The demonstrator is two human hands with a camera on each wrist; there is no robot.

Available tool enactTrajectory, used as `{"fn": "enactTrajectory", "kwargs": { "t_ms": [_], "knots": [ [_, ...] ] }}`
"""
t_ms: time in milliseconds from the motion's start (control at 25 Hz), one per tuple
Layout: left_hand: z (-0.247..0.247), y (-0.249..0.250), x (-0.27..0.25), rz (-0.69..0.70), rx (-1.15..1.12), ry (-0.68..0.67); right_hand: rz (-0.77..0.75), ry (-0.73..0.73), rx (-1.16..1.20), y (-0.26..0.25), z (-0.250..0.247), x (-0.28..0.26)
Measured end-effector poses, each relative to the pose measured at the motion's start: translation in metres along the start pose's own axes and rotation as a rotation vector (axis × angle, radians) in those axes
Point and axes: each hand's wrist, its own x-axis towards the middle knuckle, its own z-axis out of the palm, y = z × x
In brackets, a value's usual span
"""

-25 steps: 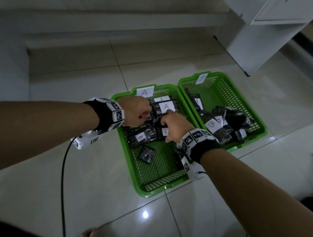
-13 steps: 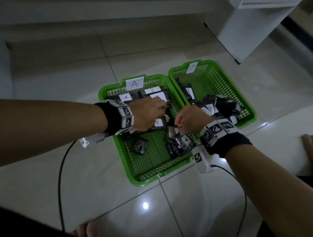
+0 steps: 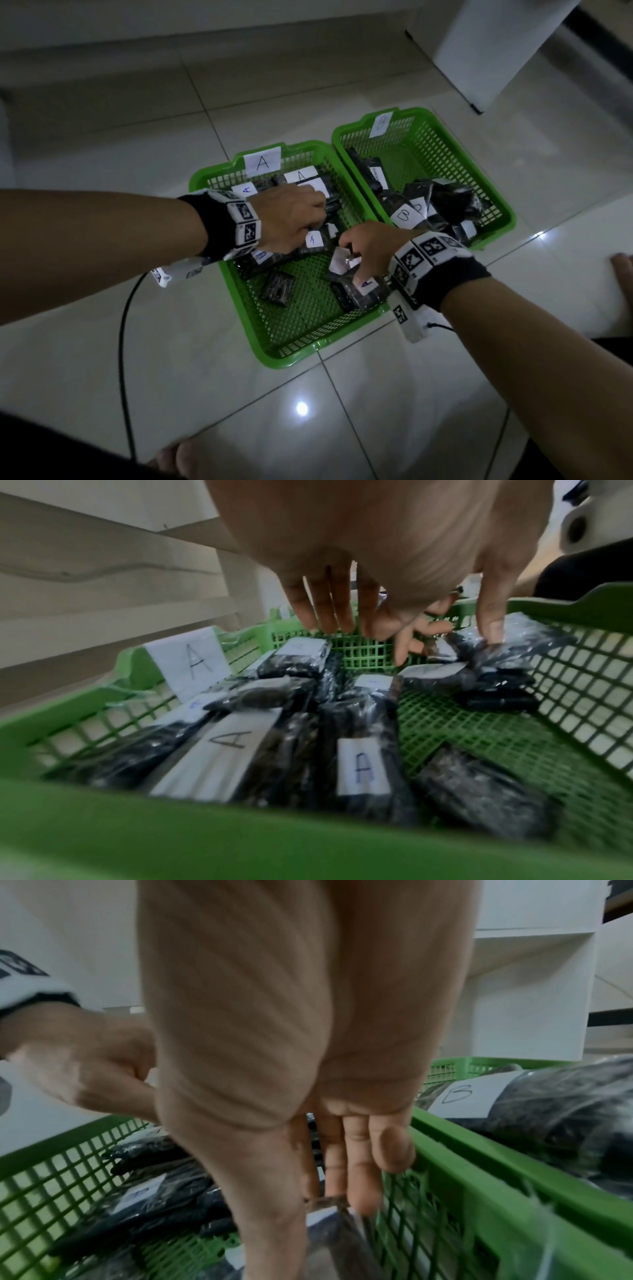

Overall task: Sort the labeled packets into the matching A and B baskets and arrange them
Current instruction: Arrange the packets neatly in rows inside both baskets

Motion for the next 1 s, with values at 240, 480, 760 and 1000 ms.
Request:
{"fn": "enactTrajectory", "kwargs": {
  "t_ms": [240, 480, 760, 1000],
  "knots": [
    [-0.002, 0.028, 0.012, -0.306, -0.588, -0.225, -0.038, 0.064, 0.164, 0.004, -0.019, -0.019],
    [-0.006, 0.026, 0.01, -0.512, -1.405, -0.224, -0.031, 0.181, 0.887, 0.01, -0.021, -0.028],
    [-0.022, -0.022, -0.009, -0.664, -1.315, -0.003, -0.042, 0.246, 1.441, 0.01, -0.019, -0.015],
    [-0.037, -0.041, -0.014, -0.863, -1.285, 0.325, -0.058, 0.359, 1.388, 0.006, -0.022, -0.001]
  ]
}}
